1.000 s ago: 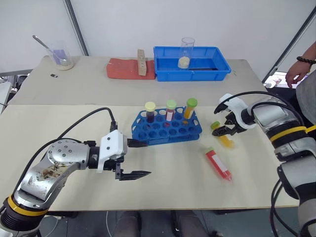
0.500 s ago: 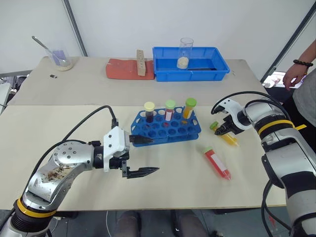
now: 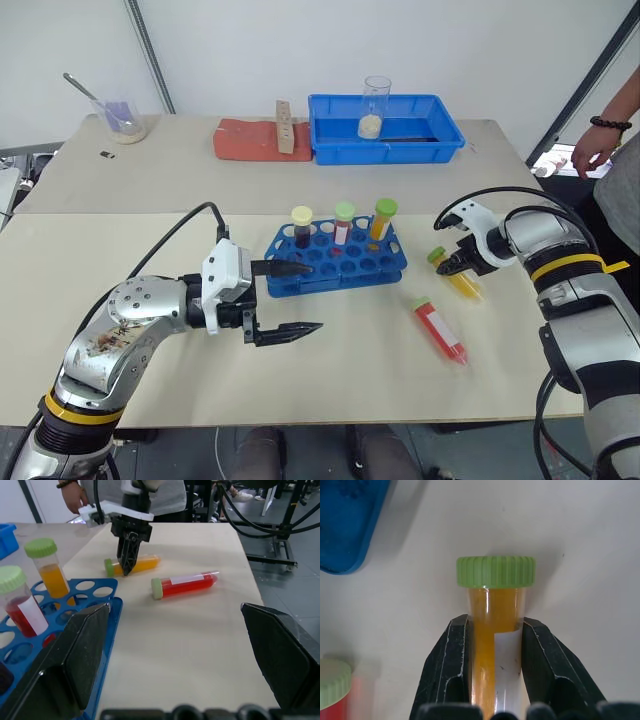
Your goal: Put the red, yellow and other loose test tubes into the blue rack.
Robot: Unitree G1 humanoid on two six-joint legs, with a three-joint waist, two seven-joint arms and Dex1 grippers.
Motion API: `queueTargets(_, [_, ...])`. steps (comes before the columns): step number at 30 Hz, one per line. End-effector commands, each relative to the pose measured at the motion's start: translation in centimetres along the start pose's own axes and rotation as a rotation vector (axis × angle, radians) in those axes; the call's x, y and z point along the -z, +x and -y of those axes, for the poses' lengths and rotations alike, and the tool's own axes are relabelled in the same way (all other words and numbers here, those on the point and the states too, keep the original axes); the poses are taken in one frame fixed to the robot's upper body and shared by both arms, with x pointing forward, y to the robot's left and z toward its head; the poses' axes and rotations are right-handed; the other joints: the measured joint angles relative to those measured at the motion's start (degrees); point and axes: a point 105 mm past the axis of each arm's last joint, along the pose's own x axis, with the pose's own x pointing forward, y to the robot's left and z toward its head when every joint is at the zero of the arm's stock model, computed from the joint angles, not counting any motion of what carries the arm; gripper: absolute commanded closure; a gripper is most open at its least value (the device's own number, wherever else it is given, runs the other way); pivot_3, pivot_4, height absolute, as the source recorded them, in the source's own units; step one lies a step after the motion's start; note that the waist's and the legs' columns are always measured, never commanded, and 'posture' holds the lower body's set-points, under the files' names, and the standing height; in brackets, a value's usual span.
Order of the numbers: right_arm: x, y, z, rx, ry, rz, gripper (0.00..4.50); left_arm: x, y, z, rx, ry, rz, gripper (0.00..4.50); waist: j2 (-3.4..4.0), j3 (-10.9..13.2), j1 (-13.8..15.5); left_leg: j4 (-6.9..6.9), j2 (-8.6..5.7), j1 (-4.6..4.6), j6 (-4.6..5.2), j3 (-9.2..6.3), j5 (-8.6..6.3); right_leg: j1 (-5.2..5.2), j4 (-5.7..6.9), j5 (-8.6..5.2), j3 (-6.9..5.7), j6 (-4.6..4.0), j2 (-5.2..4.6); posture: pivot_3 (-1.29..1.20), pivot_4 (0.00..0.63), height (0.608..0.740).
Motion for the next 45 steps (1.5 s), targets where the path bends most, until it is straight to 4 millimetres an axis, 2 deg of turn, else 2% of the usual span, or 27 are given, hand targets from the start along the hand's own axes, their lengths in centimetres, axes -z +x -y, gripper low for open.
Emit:
queueTargets(1, [-1.3,-1.7,0.4,0.02,0.007,0.074,3.51,-1.0,0.0,-0.3,0.005,0.054,0.033,0.0,0.0,0.0,-0.09,0.0,0.0,0.0,0.0,0.0,0.0,0.0,0.0,0.0,0.0,0.0,0.0,0.0,0.15,0.74])
queueTargets(12, [-1.2,-2.3,-0.1,0.017,0.03,0.109,3.51,-1.0,0.2,-1.1,0.003,0.071,0.041,0.0,0.0,0.0,0.08,0.0,0.0,-0.04,0.0,-0.02,0.0,0.0,-0.02,0.0,0.0,0.02,0.0,0.0,0.15,0.74])
queueTargets(16, [-2.3,-4.0,-0.2,0.05,-0.041,0.196,3.51,-1.1,0.2,-1.3,0.0,0.071,0.041,0.0,0.0,0.0,0.15,0.0,-0.01,-0.04,0.0,-0.04,0.0,-0.01,-0.01,0.01,0.0,0.03,0.0,0.0,0.15,0.74])
queueTargets(17, [-2.8,-5.0,-0.5,0.048,-0.053,0.249,3.51,-1.1,0.2,-1.5,-0.014,0.065,0.044,0.0,0.0,0.0,0.2,-0.01,-0.01,-0.04,0.0,-0.04,0.0,-0.01,-0.02,0.01,-0.01,0.03,0.0,0.0,0.15,0.74])
queueTargets(19, [-3.9,-7.9,-1.4,0.058,-0.09,0.407,3.51,-1.0,0.0,-1.9,-0.043,0.049,0.05,0.0,0.0,0.0,0.32,-0.01,-0.01,-0.06,0.0,-0.05,0.0,-0.01,-0.03,0.0,-0.01,0.04,0.0,0.0,0.15,0.74])
queueTargets(22, [-3.8,-10.9,-3.5,0.073,-0.203,0.576,3.51,-0.6,-0.5,-2.5,-0.075,0.042,0.032,0.0,0.0,0.0,0.46,-0.04,-0.01,-0.1,0.01,-0.12,0.0,-0.03,-0.03,-0.01,-0.05,0.06,0.01,0.0,0.15,0.74])
queueTargets(25, [-3.4,-12.5,-7.0,0.033,-0.268,0.796,3.51,-0.4,-1.1,-2.9,-0.092,0.042,0.015,0.0,-0.01,0.0,0.59,-0.06,0.0,-0.09,0.02,-0.23,-0.01,0.02,-0.03,-0.04,-0.14,0.09,0.01,0.0,0.15,0.74])
queueTargets(27, [-3.4,-13.0,-8.5,0.019,-0.276,0.91,3.51,-0.3,-1.3,-3.0,-0.094,0.041,0.012,0.0,-0.01,0.0,0.28,-0.05,-0.01,-0.08,0.01,-0.24,-0.01,0.06,-0.06,-0.04,-0.14,0.1,0.01,0.0,0.15,0.74])
queueTargets(31, [-3.9,-11.7,-11.6,0.06,-0.287,1.122,3.51,0.0,-1.2,-2.7,-0.056,0.045,-0.01,0.0,0.0,0.0,-0.03,0.04,0.0,0.0,-0.03,-0.2,0.05,0.08,0.01,-0.09,-0.07,0.35,0.04,0.0,0.15,0.74])
queueTargets(35, [-4.4,-9.8,-13.4,0.105,-0.244,1.258,3.51,-0.3,-0.7,-2.7,-0.035,0.052,-0.006,0.0,0.0,0.0,-0.02,0.04,0.0,0.02,-0.08,-0.18,0.27,0.08,0.05,-0.02,-0.07,0.51,0.04,0.0,0.15,0.74])
queueTargets(41, [-4.3,-6.4,-13.6,0.168,-0.167,1.326,3.51,-0.5,-0.2,-2.5,-0.018,0.052,0.004,0.0,0.0,-0.01,-0.09,0.04,0.01,0.05,-0.09,-0.15,0.38,0.1,0.03,0.12,-0.07,0.44,0.04,0.0,0.15,0.74])
queueTargets(45, [-4.5,-5.3,-13.0,0.211,-0.14,1.348,3.51,-0.6,-0.1,-2.5,-0.017,0.047,0.011,0.0,0.01,-0.01,-0.16,0.03,0.01,0.02,-0.09,-0.16,0.38,0.08,0.01,0.16,-0.06,0.33,0.04,0.0,0.15,0.74])
